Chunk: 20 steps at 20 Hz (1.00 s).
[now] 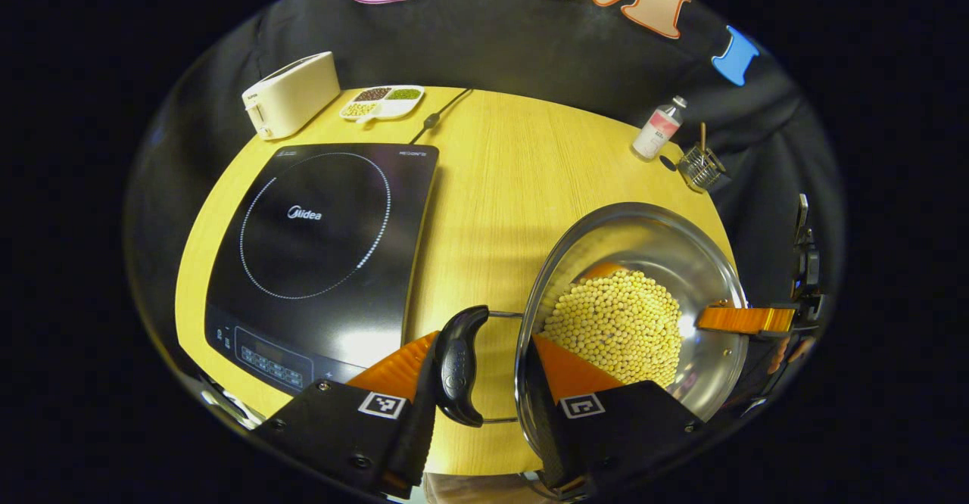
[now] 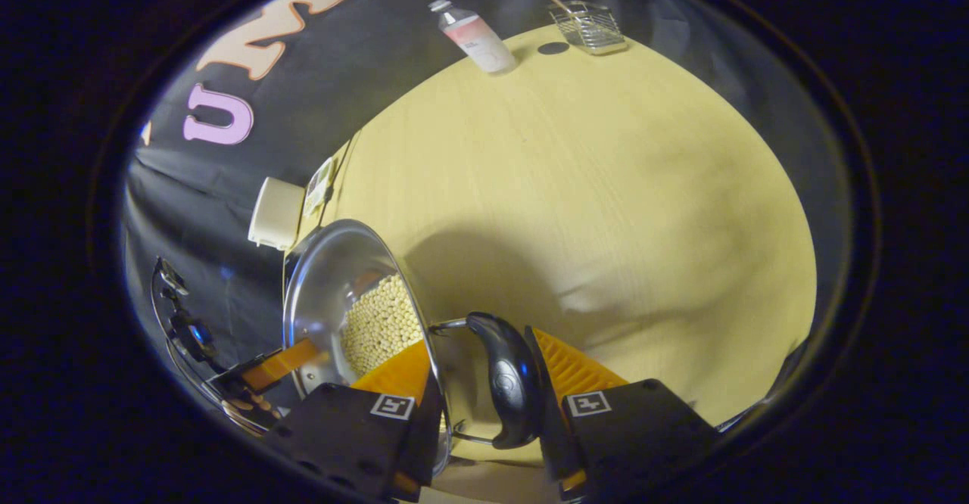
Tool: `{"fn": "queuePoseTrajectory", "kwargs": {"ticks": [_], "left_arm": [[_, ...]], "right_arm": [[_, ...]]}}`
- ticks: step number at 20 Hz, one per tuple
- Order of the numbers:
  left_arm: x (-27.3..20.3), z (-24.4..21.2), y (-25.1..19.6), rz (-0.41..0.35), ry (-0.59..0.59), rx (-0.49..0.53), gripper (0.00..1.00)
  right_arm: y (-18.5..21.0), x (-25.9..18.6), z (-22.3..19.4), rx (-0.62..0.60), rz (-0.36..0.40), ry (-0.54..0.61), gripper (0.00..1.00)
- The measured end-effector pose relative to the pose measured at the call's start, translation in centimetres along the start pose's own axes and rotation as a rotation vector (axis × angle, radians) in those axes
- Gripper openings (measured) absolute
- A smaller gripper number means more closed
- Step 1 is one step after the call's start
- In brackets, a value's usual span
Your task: First push the handle of the pot to place it horizontally, then grasp the pot with both hands and set it on the induction cooktop.
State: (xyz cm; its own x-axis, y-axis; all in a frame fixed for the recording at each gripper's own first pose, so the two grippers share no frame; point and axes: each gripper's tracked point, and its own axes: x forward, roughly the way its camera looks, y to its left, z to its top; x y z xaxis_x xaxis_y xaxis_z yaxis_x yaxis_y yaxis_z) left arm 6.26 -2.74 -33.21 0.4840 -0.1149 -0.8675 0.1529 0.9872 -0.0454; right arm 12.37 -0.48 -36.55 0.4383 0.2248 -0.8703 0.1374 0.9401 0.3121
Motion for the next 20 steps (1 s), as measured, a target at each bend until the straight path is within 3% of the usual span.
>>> {"fn": "queuePoseTrajectory", "kwargs": {"ticks": [5,6,10,11,12,20], "left_arm": [[-2.1,1.1,3.4,0.002,-0.031,0.015,0.58],[-2.5,1.6,4.3,-0.004,-0.039,0.017,0.58],[-3.7,2.8,9.0,-0.025,-0.048,0.012,0.6],[-3.9,3.3,10.5,-0.027,-0.054,0.013,0.6],[-4.2,3.9,12.0,-0.025,-0.065,0.016,0.6],[-4.2,6.8,22.4,-0.002,-0.115,0.027,0.61]], "right_arm": [[4.2,-0.7,-1.4,-0.01,0.012,-0.034,0.52],[5.3,-0.7,-1.5,-0.007,0.014,-0.046,0.58],[10.6,-0.5,-2.9,0.016,0.024,-0.085,0.58],[12.3,-0.2,-3.4,0.024,0.032,-0.09,0.58],[13.9,0.3,-3.7,0.03,0.042,-0.094,0.52],[23.7,5.1,-5.3,0.023,0.045,-0.133,0.51]]}}
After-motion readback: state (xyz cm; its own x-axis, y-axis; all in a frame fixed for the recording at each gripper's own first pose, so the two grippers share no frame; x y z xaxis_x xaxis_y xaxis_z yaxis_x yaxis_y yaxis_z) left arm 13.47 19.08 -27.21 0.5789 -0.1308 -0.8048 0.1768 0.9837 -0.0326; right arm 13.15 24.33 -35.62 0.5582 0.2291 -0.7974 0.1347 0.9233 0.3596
